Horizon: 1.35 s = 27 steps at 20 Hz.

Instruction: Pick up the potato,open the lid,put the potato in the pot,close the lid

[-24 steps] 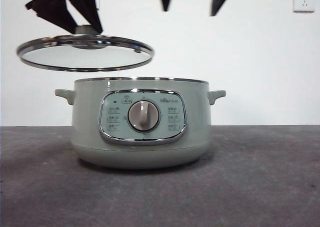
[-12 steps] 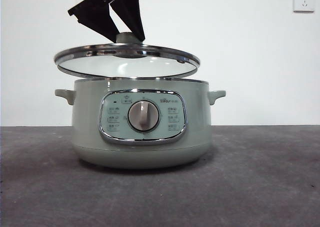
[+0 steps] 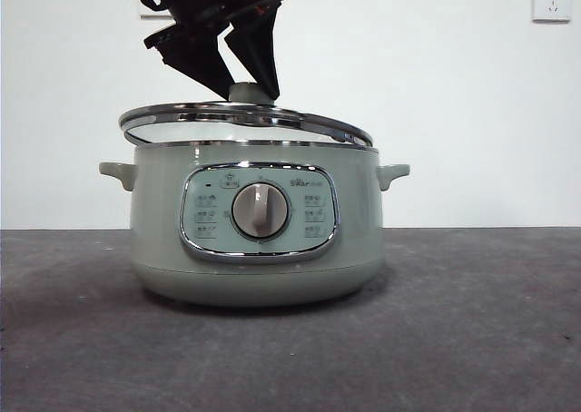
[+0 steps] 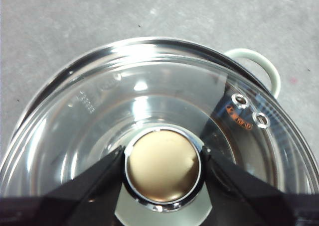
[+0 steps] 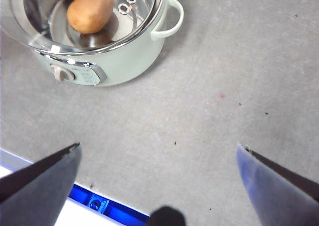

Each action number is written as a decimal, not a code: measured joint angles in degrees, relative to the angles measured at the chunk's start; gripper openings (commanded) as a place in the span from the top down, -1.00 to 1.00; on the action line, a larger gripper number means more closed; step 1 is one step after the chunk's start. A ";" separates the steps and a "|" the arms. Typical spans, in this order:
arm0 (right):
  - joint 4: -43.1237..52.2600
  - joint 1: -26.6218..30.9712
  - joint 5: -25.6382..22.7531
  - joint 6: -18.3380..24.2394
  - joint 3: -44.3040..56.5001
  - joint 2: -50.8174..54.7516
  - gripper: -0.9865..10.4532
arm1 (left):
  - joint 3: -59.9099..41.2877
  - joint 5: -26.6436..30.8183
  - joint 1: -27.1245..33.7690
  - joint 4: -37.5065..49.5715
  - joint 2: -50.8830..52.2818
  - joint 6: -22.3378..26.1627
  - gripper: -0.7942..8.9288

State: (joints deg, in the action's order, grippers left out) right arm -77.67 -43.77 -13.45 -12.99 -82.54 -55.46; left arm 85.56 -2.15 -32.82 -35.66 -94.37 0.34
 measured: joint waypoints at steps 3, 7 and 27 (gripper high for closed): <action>0.00 0.02 0.00 -0.15 0.00 0.24 -0.28 | 0.00 0.13 0.00 0.83 -0.26 0.02 0.86; 0.00 0.02 1.03 -0.37 0.00 0.20 -0.28 | 0.00 0.20 0.00 1.40 -0.44 0.07 0.86; -0.02 0.00 2.95 -1.81 0.00 0.20 -0.28 | -0.20 0.44 0.02 3.28 -1.40 1.62 0.80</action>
State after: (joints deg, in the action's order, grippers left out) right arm -77.69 -43.77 -10.50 -14.81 -82.54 -55.27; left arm 85.36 -1.72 -32.80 -32.38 -95.77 1.96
